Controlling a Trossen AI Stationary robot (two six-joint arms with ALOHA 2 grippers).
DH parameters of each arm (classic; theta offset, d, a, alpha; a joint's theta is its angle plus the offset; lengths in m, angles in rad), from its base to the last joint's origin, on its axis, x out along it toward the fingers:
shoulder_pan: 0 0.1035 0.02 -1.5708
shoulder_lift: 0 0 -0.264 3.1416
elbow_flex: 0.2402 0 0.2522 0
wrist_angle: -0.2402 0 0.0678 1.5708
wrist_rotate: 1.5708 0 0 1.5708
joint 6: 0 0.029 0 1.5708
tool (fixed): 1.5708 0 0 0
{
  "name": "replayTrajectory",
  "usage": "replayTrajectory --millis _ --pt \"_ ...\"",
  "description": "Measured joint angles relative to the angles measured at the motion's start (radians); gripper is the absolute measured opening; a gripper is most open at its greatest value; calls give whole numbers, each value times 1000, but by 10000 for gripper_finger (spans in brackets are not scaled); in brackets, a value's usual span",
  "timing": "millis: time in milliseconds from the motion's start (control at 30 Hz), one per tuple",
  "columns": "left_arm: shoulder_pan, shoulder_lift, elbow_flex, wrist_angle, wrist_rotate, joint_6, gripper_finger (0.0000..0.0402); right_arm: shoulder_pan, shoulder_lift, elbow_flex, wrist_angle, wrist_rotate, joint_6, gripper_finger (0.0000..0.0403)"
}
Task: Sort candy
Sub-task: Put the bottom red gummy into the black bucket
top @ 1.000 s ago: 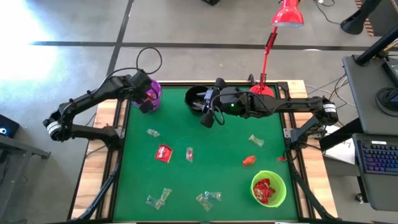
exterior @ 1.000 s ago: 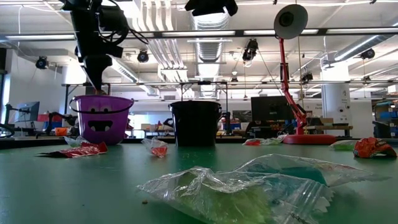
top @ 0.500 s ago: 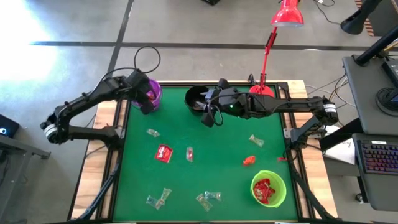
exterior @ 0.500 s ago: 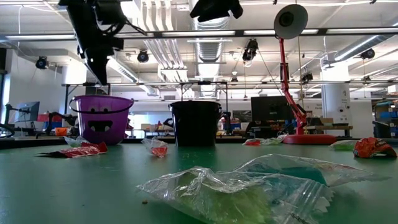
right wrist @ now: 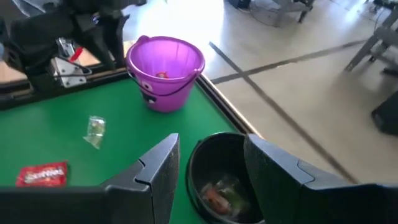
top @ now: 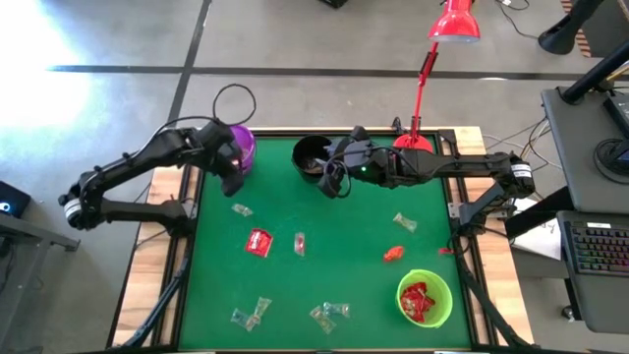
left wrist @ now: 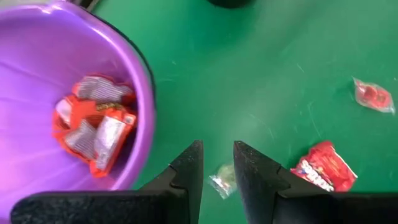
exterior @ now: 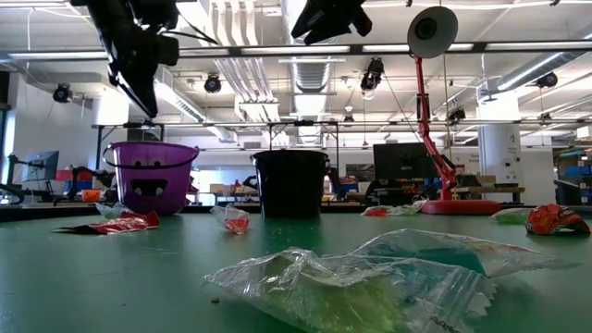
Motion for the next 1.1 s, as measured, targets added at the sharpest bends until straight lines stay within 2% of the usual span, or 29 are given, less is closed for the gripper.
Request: replayTrajectory --millis 133,333,467,733,900,1100 --pt "-48 -7 -9 -1 14 -25 71 2 0 0 -40 -8 131 173" --pt "-88 -29 -9 2 31 -45 71 28 5 0 -98 -73 294 173" --pt "-88 -38 0 4 31 -48 71 59 27 0 -108 -113 328 173" --pt "-88 -52 2 49 31 -31 71 98 52 0 -107 -113 360 173" --pt "-90 -56 3 66 31 -35 71 126 110 2 -115 -163 406 173" --pt "-90 -66 3 57 32 -2 80 136 218 60 -114 -166 637 173"
